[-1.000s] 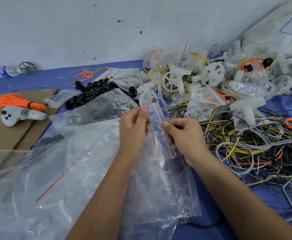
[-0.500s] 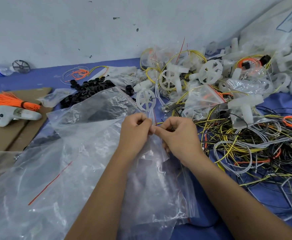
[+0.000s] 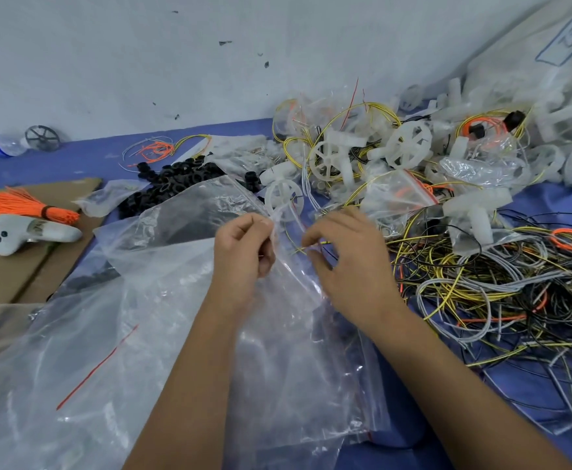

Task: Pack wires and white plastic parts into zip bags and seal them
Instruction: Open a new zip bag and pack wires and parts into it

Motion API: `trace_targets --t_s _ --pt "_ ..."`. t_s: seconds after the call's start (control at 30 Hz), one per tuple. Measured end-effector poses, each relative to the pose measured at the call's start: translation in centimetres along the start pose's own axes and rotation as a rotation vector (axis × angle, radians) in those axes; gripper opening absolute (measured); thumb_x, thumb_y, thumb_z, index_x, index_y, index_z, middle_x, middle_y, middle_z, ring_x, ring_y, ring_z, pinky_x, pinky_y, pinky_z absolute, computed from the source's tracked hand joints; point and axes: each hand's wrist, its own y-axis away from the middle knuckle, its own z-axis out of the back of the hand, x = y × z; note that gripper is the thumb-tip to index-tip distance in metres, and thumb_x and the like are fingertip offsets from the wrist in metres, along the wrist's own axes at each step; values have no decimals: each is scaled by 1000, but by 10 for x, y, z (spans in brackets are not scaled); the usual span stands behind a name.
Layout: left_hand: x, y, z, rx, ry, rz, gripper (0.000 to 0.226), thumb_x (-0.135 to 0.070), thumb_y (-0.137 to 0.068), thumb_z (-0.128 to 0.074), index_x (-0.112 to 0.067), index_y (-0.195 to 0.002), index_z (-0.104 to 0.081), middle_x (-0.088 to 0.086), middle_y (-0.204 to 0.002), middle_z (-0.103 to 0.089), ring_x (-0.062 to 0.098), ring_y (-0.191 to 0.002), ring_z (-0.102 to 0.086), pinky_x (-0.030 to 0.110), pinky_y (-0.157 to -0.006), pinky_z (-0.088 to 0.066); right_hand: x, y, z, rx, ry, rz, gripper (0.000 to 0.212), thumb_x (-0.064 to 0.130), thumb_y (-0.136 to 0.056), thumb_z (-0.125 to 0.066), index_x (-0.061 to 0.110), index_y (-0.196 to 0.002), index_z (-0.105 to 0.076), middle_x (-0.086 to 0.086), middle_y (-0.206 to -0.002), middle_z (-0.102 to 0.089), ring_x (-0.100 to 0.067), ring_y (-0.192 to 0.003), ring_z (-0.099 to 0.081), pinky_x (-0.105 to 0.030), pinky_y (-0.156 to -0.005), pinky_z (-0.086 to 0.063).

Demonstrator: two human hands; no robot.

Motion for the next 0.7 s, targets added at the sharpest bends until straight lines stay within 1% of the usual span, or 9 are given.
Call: trace_targets --t_s 0.07,0.13,0.2,0.27,0.37,0.47,0.53,0.6,0.7 --pt "2 3 -7 7 -45 -37 36 -12 -89 -56 -21 -55 -47 -2 -48 -40 10 -39 -28 17 -40 -22 6 0 -2 117 -128 109 19 -7 -75 -76 10 -82 -73 1 -81 -70 -19 -76 -60 -31 -71 -50" --pt "3 6 -11 -3 -65 -67 35 -14 -87 -57 -22 -54 -46 -2 -49 -39 8 -40 -28 16 -40 -24 7 2 -1 277 -164 57 12 -1 -79 -76 11 -82 -73 5 -74 -68 -12 -67 -61 -33 -67 -51" --pt "4 7 -13 -12 -73 -101 33 -14 -86 -58 -21 -56 -47 -2 -49 -39 8 -43 -29 16 -41 -25 6 3 2 424 -103 -87 10 25 -80 -81 21 -85 -73 14 -69 -63 -4 -65 -58 -28 -66 -48" --pt "5 7 -14 -18 -61 -103 33 -13 -86 -57 -21 -56 -48 -3 -50 -39 7 -44 -29 16 -42 -26 2 3 6 475 25 -196 42 60 -74 -78 34 -105 -72 19 -82 -68 -3 -79 -64 -26 -74 -50" --pt "6 6 -14 -4 -98 -101 27 -12 -84 -56 -18 -59 -50 -1 -52 -40 7 -45 -30 17 -43 -27 2 2 9 500 218 -175 68 87 -67 -60 40 -116 -63 20 -98 -67 -8 -102 -55 -35 -90 -40" --pt "10 8 -14 68 -285 -168 39 -31 -88 -66 -5 -68 -45 5 -59 -39 14 -54 -34 27 -51 -31 3 6 7 559 275 -151 72 89 -68 -53 41 -122 -59 24 -122 -60 -13 -129 -37 -41 -100 -23" --pt "14 9 -14 112 -436 -197 46 -43 -85 -75 -9 -72 -46 3 -62 -41 15 -58 -38 33 -53 -36 1 7 7 570 301 -146 78 90 -65 -54 43 -127 -57 26 -133 -52 -17 -139 -27 -43 -105 -19" --pt "15 9 -15 129 -523 -211 39 -39 -79 -78 -15 -74 -47 5 -65 -47 14 -60 -42 37 -57 -41 0 6 7 539 329 -136 69 85 -64 -59 41 -118 -63 26 -130 -51 -17 -141 -24 -43 -105 -18" --pt "13 7 -13 138 -524 -194 22 -21 -76 -71 -17 -75 -49 7 -68 -51 12 -60 -44 31 -57 -41 -2 5 6 498 350 -123 60 79 -64 -61 39 -108 -69 26 -124 -55 -15 -137 -29 -41 -99 -19"
